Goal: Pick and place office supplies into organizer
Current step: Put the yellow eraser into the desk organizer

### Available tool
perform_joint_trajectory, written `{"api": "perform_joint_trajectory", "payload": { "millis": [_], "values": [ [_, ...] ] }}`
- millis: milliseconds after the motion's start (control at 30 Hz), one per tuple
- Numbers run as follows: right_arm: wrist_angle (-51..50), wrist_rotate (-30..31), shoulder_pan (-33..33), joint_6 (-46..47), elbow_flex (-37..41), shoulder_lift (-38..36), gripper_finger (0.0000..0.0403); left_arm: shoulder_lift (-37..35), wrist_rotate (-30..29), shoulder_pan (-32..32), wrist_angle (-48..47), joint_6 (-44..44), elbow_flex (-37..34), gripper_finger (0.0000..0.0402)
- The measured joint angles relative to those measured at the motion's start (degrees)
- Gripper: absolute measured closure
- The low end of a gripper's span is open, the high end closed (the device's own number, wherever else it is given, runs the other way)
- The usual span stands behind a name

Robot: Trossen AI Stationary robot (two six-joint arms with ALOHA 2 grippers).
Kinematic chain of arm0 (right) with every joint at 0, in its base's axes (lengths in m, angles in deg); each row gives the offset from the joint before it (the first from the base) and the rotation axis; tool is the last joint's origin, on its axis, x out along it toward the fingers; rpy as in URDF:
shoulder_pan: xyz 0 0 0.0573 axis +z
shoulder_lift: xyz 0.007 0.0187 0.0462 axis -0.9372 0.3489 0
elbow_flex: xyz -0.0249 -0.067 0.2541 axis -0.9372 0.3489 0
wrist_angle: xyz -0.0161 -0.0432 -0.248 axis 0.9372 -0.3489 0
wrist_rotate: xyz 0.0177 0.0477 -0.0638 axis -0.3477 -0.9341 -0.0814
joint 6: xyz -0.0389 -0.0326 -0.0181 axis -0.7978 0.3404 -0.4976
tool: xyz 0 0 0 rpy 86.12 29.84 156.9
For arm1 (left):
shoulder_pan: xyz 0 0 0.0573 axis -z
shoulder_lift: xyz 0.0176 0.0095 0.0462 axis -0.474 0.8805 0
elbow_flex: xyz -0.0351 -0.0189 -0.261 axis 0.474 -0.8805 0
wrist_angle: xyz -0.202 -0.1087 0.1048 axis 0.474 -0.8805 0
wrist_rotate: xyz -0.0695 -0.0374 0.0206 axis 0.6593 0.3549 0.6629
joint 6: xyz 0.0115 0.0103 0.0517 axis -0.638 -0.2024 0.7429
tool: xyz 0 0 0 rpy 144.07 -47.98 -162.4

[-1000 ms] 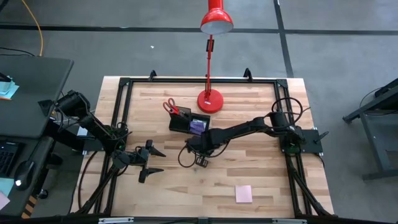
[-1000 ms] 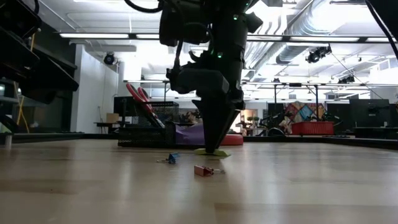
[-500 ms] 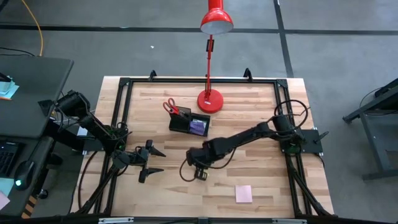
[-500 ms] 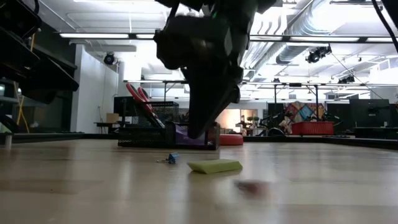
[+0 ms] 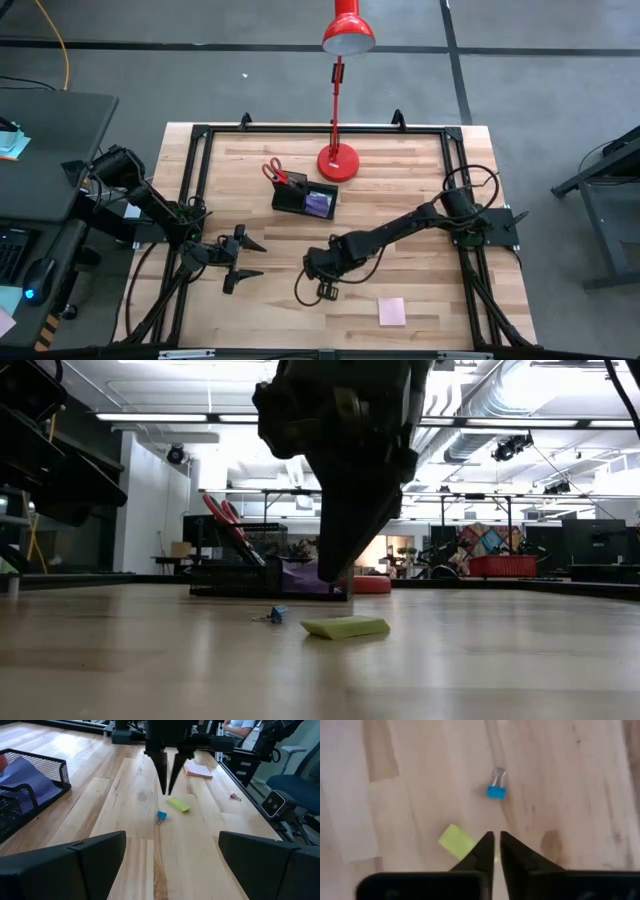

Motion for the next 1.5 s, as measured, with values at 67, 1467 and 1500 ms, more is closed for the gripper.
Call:
{"api": "perform_joint_trajectory", "payload": {
  "millis": [67,1467,1500],
  "values": [
    [-0.1,-0.2,0.5,2.7,0.0,0.0,0.0349,0.0,0.0,0.0,0.0,-0.2,0.0,0.0089],
    [5.6,20.2,10.2,18.9,-0.2,5.9,0.0156,0.0,-0.4,0.0,-1.3,0.0,0.0,0.0089],
    [5.5,20.3,10.2,18.9,-0.2,5.9,0.0156,0.0,-0.4,0.0,-1.3,0.0,0.0,0.0089]
  ]
}}
